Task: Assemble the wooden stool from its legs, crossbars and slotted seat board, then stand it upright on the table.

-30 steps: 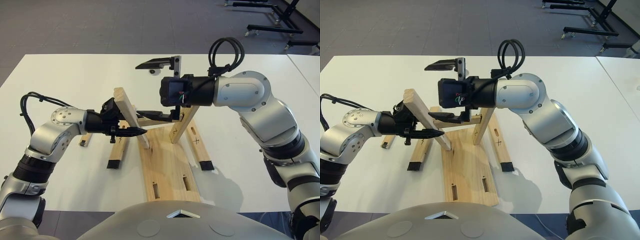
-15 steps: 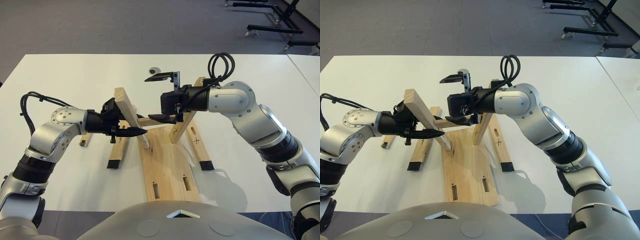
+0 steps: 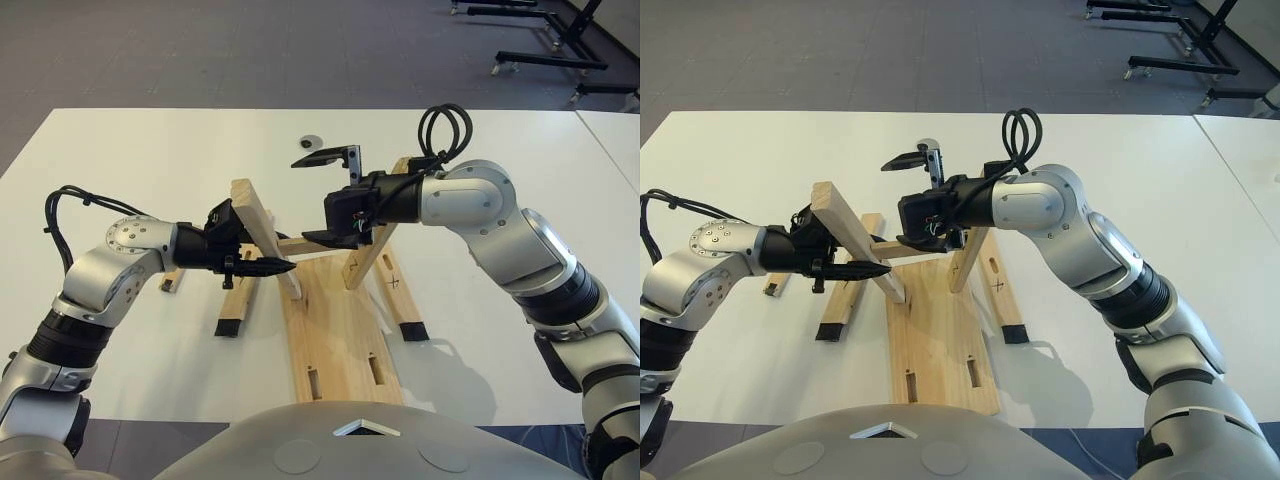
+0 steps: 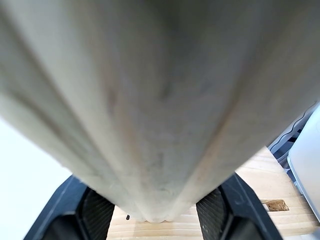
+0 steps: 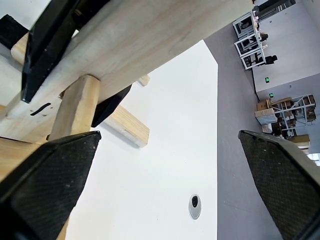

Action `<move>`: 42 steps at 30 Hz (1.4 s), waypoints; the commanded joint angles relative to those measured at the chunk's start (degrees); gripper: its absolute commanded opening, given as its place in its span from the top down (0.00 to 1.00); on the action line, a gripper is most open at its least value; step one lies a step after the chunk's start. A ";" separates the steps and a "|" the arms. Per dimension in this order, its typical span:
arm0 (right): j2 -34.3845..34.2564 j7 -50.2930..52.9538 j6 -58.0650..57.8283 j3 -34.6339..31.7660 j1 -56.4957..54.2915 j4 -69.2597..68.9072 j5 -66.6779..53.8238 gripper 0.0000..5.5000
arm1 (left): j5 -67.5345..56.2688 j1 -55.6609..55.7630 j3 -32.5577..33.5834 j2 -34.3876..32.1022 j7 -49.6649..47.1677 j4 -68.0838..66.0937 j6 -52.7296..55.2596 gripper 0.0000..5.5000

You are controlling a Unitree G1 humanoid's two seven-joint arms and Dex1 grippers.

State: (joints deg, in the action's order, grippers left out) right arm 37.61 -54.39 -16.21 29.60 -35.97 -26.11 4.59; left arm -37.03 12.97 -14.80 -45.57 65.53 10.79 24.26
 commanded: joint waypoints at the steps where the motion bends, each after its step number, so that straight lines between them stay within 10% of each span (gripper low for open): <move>1: 2.28 -5.72 -0.54 4.80 3.36 1.24 1.82 0.08 | 7.93 -2.28 -4.65 -3.98 0.39 -2.00 4.90 0.63; 17: 2.24 -7.18 4.02 5.16 5.04 7.56 1.21 0.08 | 7.94 -0.87 -5.29 -4.11 0.40 -2.85 4.99 0.63; 26: -6.99 0.71 -5.93 -20.40 -3.89 -0.18 -26.01 0.08 | 8.69 -1.40 -5.70 -4.79 1.16 -3.34 4.32 0.63; 33: -0.93 0.64 -10.09 -42.66 -3.44 15.50 -39.39 0.08 | 9.01 -1.51 -5.43 -5.01 1.43 -3.32 3.51 0.63; 42: 10.30 -15.71 -8.92 -45.05 14.18 33.85 -37.72 0.08 | 9.15 -1.57 -4.56 -4.91 1.28 -3.17 2.75 0.63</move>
State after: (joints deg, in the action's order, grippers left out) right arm 47.01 -67.77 -23.72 -17.66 -24.29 8.53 -33.22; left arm -35.92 14.64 -15.83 -46.79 67.12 9.69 24.17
